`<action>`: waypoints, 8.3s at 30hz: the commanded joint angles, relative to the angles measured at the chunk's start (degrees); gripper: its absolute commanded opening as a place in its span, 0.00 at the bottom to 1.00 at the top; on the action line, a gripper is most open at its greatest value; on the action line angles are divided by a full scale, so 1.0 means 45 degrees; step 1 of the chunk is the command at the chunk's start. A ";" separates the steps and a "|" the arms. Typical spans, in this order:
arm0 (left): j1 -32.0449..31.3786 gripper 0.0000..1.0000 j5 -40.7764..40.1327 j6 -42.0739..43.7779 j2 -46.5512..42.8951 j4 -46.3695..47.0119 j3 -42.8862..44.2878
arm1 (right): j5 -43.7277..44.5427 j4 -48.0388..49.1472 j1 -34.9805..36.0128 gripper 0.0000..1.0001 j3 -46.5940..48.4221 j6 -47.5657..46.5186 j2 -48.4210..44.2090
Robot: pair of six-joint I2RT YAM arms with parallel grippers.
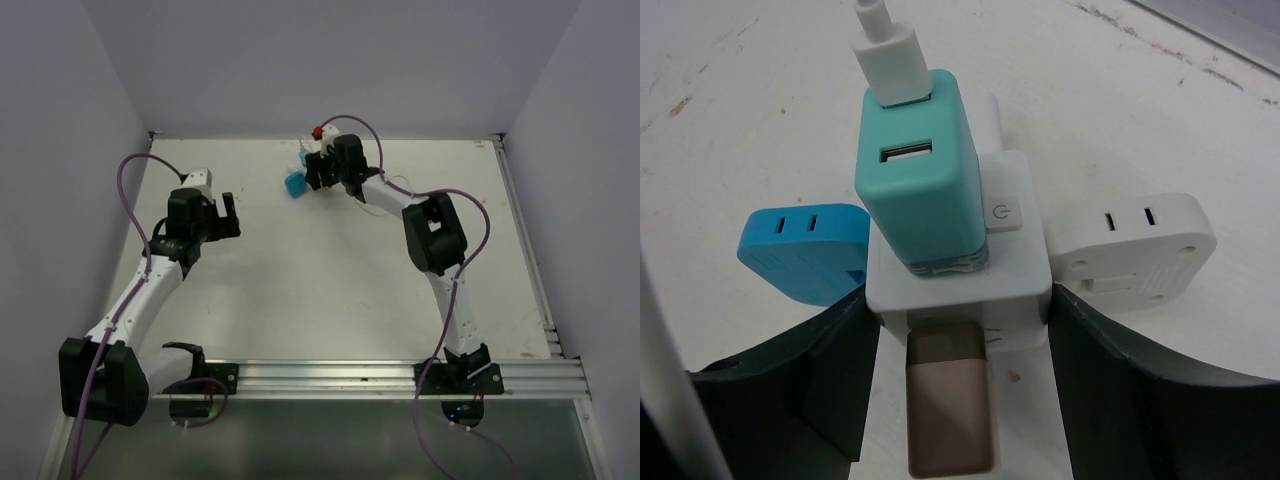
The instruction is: Pull the plug off the socket
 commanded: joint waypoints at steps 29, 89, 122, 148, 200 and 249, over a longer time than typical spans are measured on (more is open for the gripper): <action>-0.3213 0.99 0.3590 -0.2103 -0.1336 0.4589 -0.2661 | 0.2686 0.1185 0.1071 0.00 -1.4538 0.1991 -1.3836; -0.8761 0.33 0.3708 -0.7067 0.6437 1.2816 -0.1903 | 0.2705 -0.0732 0.1071 0.00 -1.4988 0.3084 -1.5618; -0.7610 0.00 0.3651 -0.7673 0.4054 1.4107 -0.4381 | 0.5500 -0.0790 0.1051 0.00 -1.6219 0.2616 -1.5520; 0.1002 0.12 0.5776 -0.8473 0.7721 1.3187 -0.2140 | 0.3684 -0.0634 0.1071 0.00 -1.6589 0.2284 -1.5950; 0.1688 0.98 0.4177 -0.1403 -0.2705 0.1468 -0.2195 | 0.3253 -0.0985 0.1071 0.66 -1.7800 0.3162 -1.6477; 0.1688 0.98 0.4431 -0.1364 -0.1943 0.1371 -0.2332 | 0.3332 -0.4717 0.1090 0.78 -1.2879 0.2127 -1.5208</action>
